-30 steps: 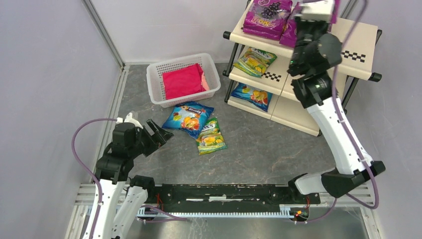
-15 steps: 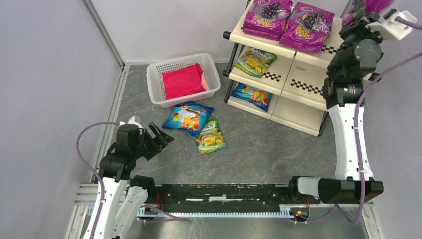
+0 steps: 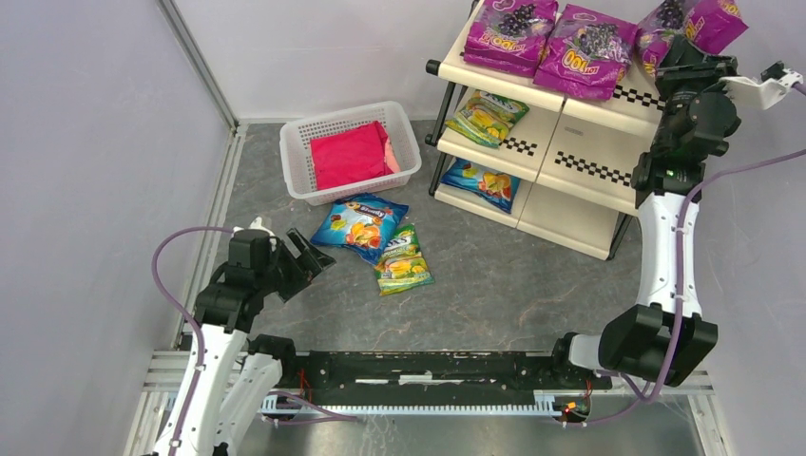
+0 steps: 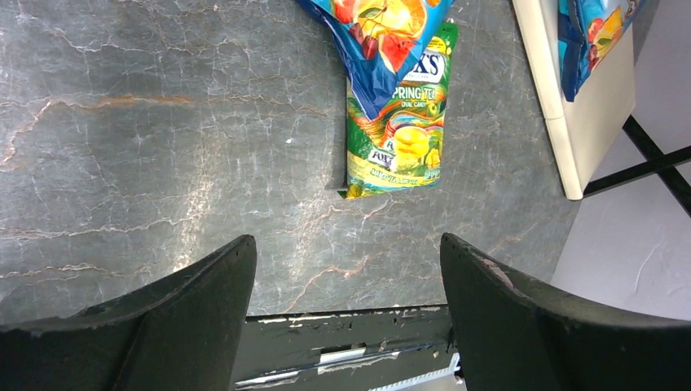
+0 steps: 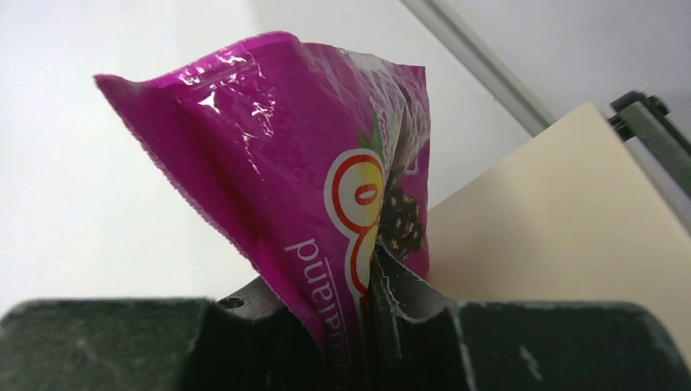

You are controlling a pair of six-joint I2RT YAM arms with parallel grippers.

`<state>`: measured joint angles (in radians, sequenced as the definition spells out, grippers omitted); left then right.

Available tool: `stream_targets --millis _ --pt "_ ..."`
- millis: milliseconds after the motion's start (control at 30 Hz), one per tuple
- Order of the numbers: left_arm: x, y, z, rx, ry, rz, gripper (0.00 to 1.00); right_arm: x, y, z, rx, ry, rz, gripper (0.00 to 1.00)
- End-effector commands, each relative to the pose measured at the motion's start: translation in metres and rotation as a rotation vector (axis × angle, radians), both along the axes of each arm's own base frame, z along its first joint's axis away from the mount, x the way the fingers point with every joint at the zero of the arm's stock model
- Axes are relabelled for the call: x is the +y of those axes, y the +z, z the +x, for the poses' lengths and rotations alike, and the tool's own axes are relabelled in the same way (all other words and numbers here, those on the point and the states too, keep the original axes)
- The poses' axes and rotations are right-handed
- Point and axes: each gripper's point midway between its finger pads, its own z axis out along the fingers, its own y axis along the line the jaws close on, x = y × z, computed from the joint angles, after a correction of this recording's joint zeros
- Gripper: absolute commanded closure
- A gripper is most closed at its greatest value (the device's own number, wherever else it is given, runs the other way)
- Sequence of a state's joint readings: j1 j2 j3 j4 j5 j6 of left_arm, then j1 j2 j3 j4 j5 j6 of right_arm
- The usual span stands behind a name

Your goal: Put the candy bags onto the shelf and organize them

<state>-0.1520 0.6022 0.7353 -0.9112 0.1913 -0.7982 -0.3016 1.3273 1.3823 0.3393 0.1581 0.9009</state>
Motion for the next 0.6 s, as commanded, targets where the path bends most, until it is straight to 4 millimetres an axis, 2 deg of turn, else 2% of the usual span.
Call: stream_targets --millis 0,167,300,433,567 --pt "-0.004 0.000 0.011 -0.045 -0.031 -0.003 0.11 0.030 0.047 -0.029 -0.164 0.133 0.012 0.79" --pt "-0.004 -0.005 0.015 -0.055 -0.068 0.027 0.11 0.037 0.033 -0.027 -0.103 0.161 0.017 0.78" --pt "-0.002 -0.007 0.018 -0.059 -0.098 0.062 0.10 0.046 0.023 -0.031 -0.072 0.199 0.027 0.71" --pt "-0.003 -0.010 0.020 -0.067 -0.128 0.084 0.10 0.057 0.022 -0.036 -0.040 0.225 0.002 0.59" --pt "-0.005 -0.012 0.022 -0.073 -0.160 0.087 0.09 0.066 0.024 -0.042 -0.001 0.237 -0.042 0.38"
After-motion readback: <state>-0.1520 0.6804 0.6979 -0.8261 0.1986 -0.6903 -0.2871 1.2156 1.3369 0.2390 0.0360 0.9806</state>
